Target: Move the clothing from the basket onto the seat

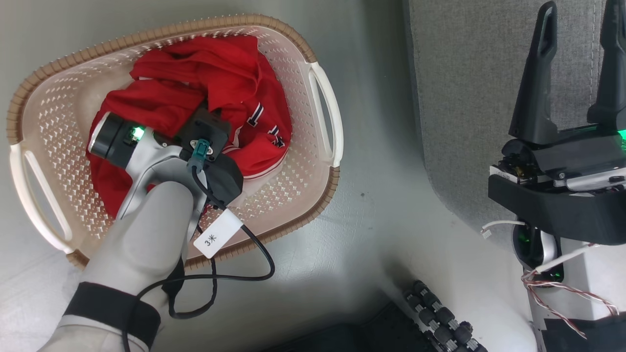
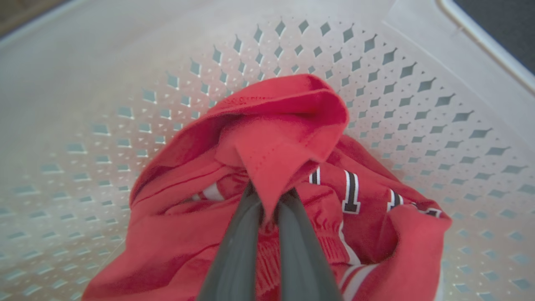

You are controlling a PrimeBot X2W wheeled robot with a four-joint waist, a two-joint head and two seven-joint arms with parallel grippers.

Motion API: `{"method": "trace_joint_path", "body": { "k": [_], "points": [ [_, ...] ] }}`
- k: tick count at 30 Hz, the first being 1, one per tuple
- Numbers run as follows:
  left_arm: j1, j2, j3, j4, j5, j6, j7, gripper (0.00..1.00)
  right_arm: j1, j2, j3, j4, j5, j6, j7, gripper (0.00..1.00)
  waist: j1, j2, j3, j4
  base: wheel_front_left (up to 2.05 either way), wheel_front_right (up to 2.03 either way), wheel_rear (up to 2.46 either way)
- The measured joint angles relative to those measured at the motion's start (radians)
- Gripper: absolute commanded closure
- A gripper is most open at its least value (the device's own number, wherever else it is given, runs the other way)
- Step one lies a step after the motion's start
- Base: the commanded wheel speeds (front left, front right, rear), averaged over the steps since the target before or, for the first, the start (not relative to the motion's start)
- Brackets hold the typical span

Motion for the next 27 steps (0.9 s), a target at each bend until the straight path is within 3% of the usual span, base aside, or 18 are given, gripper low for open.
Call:
{"method": "trace_joint_path", "body": {
  "k": [7, 27],
  "points": [
    [0.000, -0.019, 0.001, 0.014, -0.040, -0.003, -0.011, 1.00, -0.001, 0.002, -0.016, 0.041, -0.002, 0.001, 0.000, 0.00, 0.0000, 0.0000, -0.022, 0.008, 0.00, 0.00, 0.00],
    [0.049, -0.037, -0.055, -0.174, -0.118, -0.108, -0.017, 1.00, 0.055, -0.019, -0.077, 0.224, -0.008, 0.022, 0.000, 0.00, -0.0001, 0.0000, -0.245, 0.101, 0.00, 0.00, 0.00]
  ]
}}
